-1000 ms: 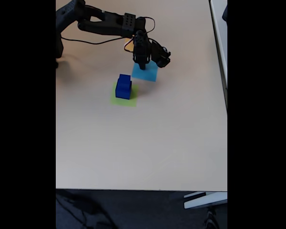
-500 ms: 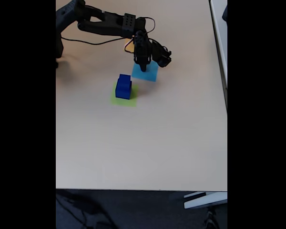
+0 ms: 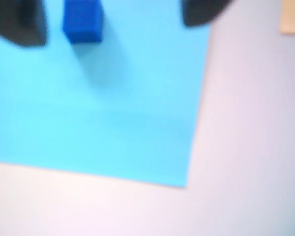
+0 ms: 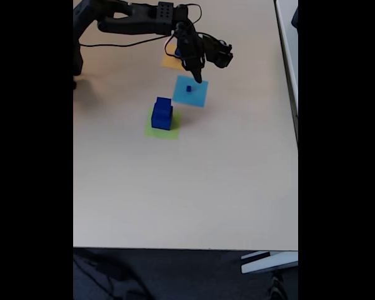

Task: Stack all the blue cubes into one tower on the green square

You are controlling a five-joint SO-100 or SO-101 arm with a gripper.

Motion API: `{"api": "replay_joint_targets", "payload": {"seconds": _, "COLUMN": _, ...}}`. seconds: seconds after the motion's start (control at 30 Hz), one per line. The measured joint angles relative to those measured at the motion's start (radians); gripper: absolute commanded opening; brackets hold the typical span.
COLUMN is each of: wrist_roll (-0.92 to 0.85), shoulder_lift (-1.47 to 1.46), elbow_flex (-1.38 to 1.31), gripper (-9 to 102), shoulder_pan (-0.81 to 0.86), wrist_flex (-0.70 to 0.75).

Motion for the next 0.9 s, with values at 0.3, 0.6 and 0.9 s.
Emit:
{"api": "replay_joint_targets", "payload": {"seconds": 0.3, "wrist_roll": 0.348, "shoulder_lift": 0.259, "elbow_flex": 0.176, "gripper": 15, "shoulder_pan": -0.190, "wrist_flex": 0.021}}
{"api": "replay_joint_targets", "payload": {"seconds": 0.6, "wrist_roll": 0.598, "shoulder_lift": 0.219, "elbow_flex": 0.219, "gripper": 19, "shoulder_pan": -0.333, "wrist_flex": 0.021}}
{"api": "replay_joint_targets", "payload": {"seconds": 0.9, "wrist_roll": 0.555, "shoulder_lift": 0.077, "elbow_flex": 0.156, "gripper": 21, "shoulder_pan": -0.328, "wrist_flex": 0.021}}
